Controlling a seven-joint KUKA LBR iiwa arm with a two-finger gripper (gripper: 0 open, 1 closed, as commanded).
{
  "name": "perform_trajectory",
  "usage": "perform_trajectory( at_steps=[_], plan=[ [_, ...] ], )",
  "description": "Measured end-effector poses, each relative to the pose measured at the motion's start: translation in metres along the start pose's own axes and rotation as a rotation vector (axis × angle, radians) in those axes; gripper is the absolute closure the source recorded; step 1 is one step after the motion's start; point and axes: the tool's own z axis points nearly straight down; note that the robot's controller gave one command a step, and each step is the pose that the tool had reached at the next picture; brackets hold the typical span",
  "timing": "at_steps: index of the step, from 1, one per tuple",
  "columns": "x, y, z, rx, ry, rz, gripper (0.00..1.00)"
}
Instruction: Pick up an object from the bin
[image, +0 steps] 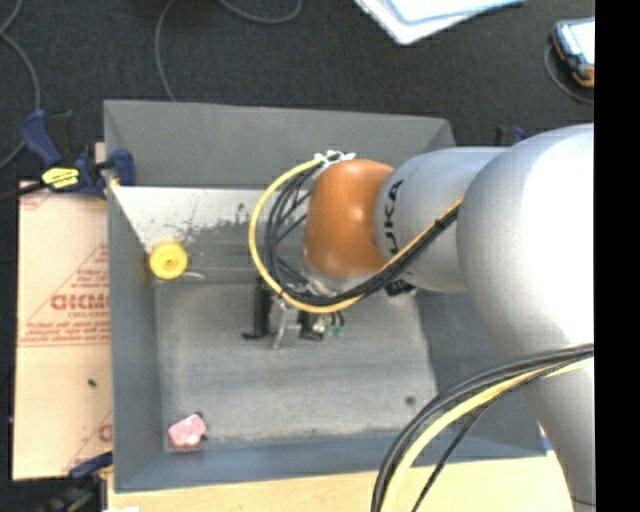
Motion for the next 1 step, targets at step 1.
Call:
perform_trajectory(
  at_steps=[1],
  plan=[
    [0.0000, 0.0000, 0.0000, 0.000, 0.000, 0.000, 1.00]
  ],
)
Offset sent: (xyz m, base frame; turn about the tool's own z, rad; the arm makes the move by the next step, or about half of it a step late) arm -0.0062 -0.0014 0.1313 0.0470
